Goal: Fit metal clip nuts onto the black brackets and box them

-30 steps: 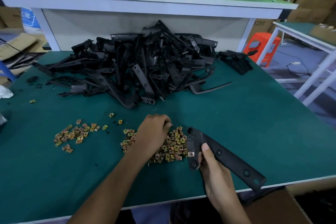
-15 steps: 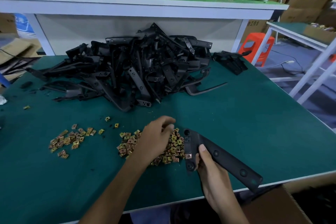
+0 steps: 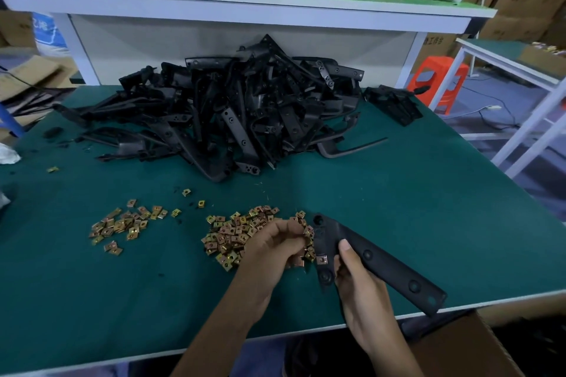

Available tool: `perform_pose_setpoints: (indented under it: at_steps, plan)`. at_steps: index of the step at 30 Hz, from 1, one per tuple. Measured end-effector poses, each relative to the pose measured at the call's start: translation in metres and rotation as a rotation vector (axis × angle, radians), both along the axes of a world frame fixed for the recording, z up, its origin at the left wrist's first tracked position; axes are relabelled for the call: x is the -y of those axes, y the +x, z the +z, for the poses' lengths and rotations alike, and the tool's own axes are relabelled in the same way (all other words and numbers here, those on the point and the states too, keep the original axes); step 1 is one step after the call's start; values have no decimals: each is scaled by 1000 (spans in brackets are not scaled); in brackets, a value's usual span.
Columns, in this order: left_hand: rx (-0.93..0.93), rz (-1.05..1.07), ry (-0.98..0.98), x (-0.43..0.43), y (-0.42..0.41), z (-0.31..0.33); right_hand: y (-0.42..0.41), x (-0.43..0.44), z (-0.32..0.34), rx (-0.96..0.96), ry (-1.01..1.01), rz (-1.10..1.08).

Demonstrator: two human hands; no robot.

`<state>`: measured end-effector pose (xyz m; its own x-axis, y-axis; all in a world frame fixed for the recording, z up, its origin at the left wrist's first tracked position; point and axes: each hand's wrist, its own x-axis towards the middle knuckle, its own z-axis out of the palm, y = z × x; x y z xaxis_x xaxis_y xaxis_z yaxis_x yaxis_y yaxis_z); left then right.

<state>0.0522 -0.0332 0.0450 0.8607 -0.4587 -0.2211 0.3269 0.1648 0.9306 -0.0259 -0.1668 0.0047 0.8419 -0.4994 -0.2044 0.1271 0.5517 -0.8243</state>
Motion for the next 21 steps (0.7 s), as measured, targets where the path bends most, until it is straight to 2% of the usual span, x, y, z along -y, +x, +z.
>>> perform_pose_setpoints:
  at_steps: [3, 14, 21]
  plan:
    - [44, 3, 21, 5, -1, 3, 1, 0, 0, 0, -3, -9]
    - [-122, 20, -103, 7, -1, 4, -2, 0, 0, 27, -5, -2]
    - [-142, -9, -125, 6, 1, 2, -4, -3, 2, 63, -10, 3]
